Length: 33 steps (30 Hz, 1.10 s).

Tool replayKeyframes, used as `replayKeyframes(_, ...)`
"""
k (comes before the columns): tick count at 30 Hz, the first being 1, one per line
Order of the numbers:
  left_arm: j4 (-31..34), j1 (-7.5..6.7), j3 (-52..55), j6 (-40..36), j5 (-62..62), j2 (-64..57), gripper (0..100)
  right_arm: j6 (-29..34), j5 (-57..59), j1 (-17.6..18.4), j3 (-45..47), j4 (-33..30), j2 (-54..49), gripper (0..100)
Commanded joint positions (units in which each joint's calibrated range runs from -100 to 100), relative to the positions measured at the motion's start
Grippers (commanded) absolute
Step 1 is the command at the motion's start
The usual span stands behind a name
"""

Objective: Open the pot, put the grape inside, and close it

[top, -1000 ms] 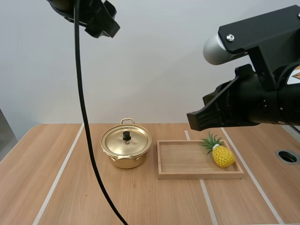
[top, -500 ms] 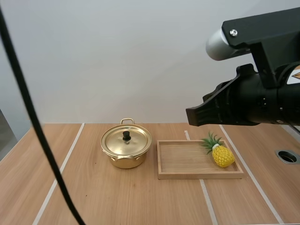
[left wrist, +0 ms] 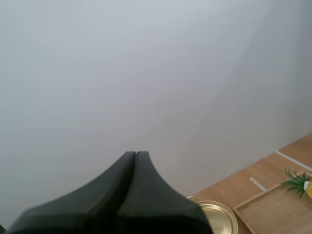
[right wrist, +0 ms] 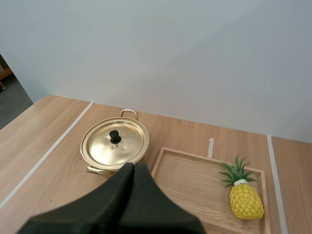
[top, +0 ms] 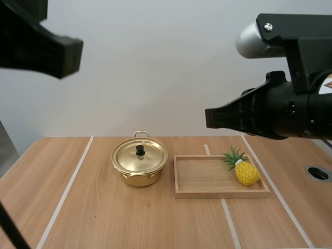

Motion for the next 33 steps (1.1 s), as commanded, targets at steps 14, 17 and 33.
replayKeyframes(14,7.9,0.5,32.42,-15.4,-32.0,-16.29,0,8.34,-22.64,-2.79,2.6,-10.76,-15.83,0)
replayKeyframes(17,7.9,1.29,36.18,-17.28,-36.64,-17.7,0,8.38,-28.4,-3.68,7.68,-10.76,-19.44,0)
replayKeyframes(33,10.06,2.63,53.35,-20.12,-54.33,-19.65,0,8.58,-59.93,-3.91,36.96,-15.6,-19.44,0)
